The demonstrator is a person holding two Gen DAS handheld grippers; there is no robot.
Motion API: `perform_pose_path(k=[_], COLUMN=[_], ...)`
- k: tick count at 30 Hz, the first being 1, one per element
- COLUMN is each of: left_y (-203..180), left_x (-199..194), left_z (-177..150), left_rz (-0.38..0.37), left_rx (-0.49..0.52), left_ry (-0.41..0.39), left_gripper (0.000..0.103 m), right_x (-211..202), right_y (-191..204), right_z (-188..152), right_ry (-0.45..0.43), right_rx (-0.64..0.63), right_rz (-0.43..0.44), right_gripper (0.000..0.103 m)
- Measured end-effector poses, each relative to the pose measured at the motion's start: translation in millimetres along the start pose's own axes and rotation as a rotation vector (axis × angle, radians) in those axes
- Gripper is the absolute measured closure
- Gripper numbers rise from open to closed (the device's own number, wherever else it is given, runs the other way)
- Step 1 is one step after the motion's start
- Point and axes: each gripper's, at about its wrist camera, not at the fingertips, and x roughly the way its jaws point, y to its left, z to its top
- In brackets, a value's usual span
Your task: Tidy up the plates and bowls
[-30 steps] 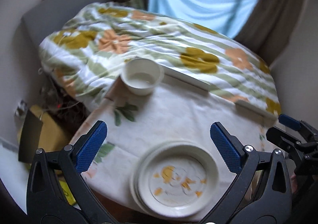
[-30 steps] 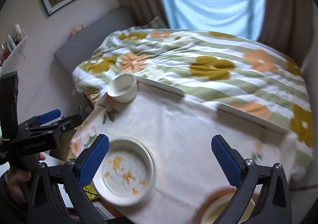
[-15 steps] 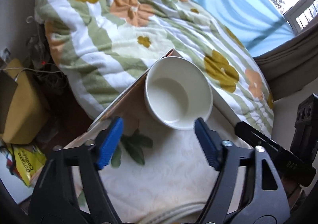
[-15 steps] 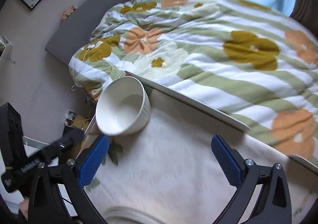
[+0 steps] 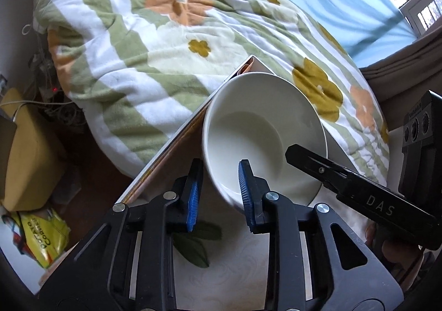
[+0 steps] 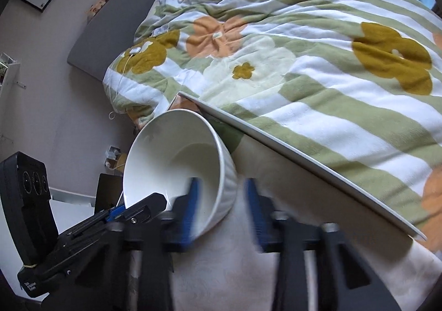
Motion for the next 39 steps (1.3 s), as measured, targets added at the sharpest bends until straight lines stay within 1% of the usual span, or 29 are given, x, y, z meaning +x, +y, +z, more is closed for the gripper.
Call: perform_pose_path(k=[1, 8, 12, 16, 20, 23, 25, 27, 28, 30, 31, 33, 35, 36, 37, 39], left_y=[0.4, -4.6, -11.8, -28.0, -48.9, -73.3, -91.5, -108.2, -120.8, -138.1, -151.6, -169.1, -191.3, -196.7, -207.2, -221.7], left_x=[0.7, -2.0, -13.5, -37.1, -67.8, -94.8, -113.2, -127.2, -137.3, -148.2, -155.9, -163.8, -172.4, -174.2, -176.9, -178.3], left_z=[0.6, 2.5, 0.9, -7.3, -22.5, -44.7, -65.6, -85.2, -100.9, -121.6, -138.3, -161.2, -192.8, -201.5, -218.6, -240.7], left_rz=[0.0, 0.03, 0.041, 0.048, 0.037, 0.023, 0.009, 0.002, -0.007, -0.023, -0.036, -0.05, -0.078, -0.087, -0.105, -0.127], left_rx=[0.001, 0.046, 0.084, 0.143, 0.189, 0.239, 0.268, 0.293, 0.314, 0.347, 0.374, 0.408, 0.447, 0.457, 0.472, 0.492], left_ry=[0.0, -0.016, -0.046, -0.083, -0.112, -0.115, -0.12, -0.125, -0.126, -0.123, -0.121, -0.116, -0.106, -0.101, -0.09, -0.072], left_gripper=[0.079, 0.079, 0.079, 0.079, 0.079, 0.079, 0.079, 0.079, 0.079, 0.079, 0.079, 0.079, 0.079, 0.079, 0.079, 0.079], right_x=[0.9, 0.7, -4.6, -24.2, -63.0, -95.7, -121.5, -149.5, -159.6, -185.9, -200.4, -223.2, -243.3, -255.1, -263.8, -282.6], right_y=[0.2, 7.9, 9.6, 13.6, 19.4, 21.7, 19.9, 15.2, 12.5, 4.4, -0.5, -8.7, -16.1, -21.1, -25.5, -36.5], right_z=[0.3, -0.8, -4.7, -13.7, -31.8, -51.7, -70.0, -94.6, -104.6, -130.7, -145.8, -170.5, -193.8, -208.3, -218.7, -245.2], right_ry=[0.0, -0.013, -0.035, -0.082, -0.147, -0.183, -0.214, -0.241, -0.249, -0.266, -0.277, -0.296, -0.311, -0.32, -0.326, -0.335], right_rx=[-0.002, -0.04, -0.041, -0.033, -0.017, 0.0, 0.02, 0.043, 0.055, 0.082, 0.096, 0.119, 0.136, 0.148, 0.157, 0.18], right_rz=[0.006, -0.036, -0.034, -0.032, -0.033, -0.05, -0.062, -0.068, -0.071, -0.086, -0.098, -0.118, -0.141, -0.157, -0.168, -0.195], right_gripper=[0.083, 0.083, 0.083, 0.083, 0.083, 0.083, 0.083, 0.083, 0.083, 0.083, 0.083, 0.083, 0.083, 0.083, 0.083, 0.083])
